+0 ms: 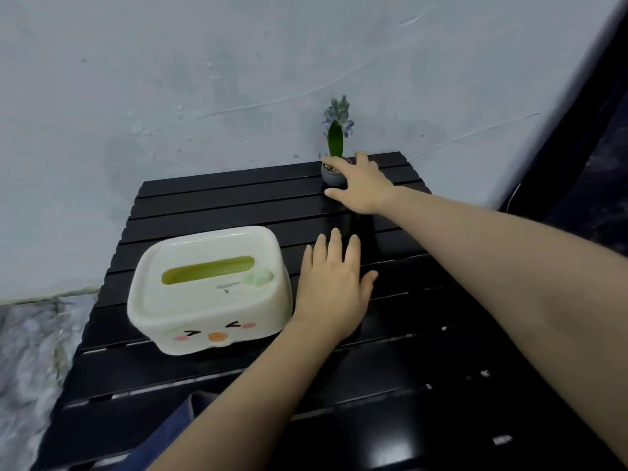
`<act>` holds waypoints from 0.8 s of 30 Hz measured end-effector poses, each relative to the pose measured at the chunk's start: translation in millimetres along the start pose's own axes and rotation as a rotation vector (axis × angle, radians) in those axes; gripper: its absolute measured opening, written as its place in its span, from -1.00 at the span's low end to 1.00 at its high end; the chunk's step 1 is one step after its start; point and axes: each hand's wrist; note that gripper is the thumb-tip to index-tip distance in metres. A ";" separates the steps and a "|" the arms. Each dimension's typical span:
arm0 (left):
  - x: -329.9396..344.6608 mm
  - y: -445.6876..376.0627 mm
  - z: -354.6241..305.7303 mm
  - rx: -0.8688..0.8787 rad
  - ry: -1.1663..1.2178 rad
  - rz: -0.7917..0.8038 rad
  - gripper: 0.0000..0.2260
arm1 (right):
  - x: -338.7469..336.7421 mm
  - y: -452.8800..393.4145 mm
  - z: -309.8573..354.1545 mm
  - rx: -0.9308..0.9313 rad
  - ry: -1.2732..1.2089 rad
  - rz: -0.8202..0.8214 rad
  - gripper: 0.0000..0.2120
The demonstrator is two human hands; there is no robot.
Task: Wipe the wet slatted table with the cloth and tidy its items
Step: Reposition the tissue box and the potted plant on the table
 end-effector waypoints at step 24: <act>-15.9 54.0 -23.1 0.074 0.131 -0.036 -0.62 | -2.3 78.2 21.4 -0.158 -0.250 -0.166 -0.61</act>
Point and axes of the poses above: each hand's wrist, its own y-axis away from the middle knuckle, its own x-axis out of the palm, z = x × y, and after that the axes turned 15 degrees about y, right-handed
